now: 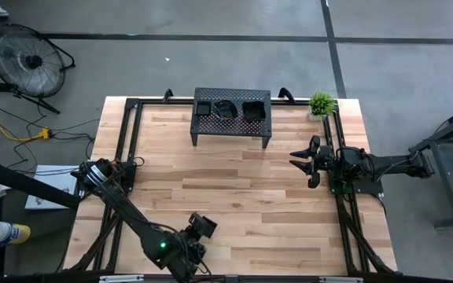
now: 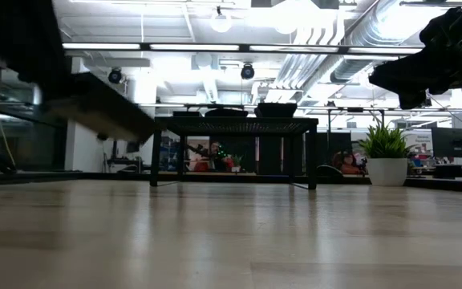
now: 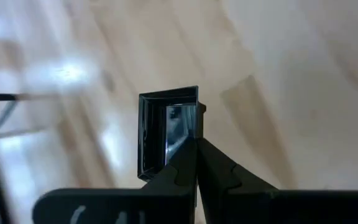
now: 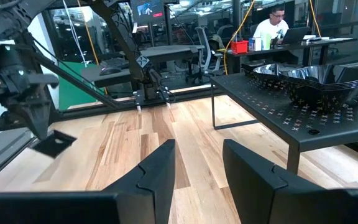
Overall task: Pick & Place Mini shaped plates
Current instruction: Stack the black square plate on top of the black square plates on the shelf
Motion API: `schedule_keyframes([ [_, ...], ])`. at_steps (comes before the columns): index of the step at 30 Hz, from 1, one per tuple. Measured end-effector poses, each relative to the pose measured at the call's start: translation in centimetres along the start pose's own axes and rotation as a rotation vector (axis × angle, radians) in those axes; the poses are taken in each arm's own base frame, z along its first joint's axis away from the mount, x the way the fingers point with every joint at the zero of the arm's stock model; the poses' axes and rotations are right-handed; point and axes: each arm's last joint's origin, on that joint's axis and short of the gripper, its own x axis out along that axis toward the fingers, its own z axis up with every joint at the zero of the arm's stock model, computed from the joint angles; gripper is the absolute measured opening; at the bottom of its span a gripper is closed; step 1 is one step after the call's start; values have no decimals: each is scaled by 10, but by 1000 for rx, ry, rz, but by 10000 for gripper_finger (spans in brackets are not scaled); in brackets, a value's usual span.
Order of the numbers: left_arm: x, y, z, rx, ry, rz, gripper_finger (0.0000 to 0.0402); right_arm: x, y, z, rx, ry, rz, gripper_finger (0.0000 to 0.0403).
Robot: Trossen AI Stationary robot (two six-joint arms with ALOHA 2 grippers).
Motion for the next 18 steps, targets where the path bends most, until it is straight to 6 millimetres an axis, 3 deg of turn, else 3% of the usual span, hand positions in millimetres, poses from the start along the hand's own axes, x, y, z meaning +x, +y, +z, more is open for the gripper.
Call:
schedule_keyframes([
  [12,-22,24,3,49,45,320,0,0,0,0,0,1,-1,129],
  [18,-27,61,-6,53,208,410,0,0,0,0,0,1,0,129],
])
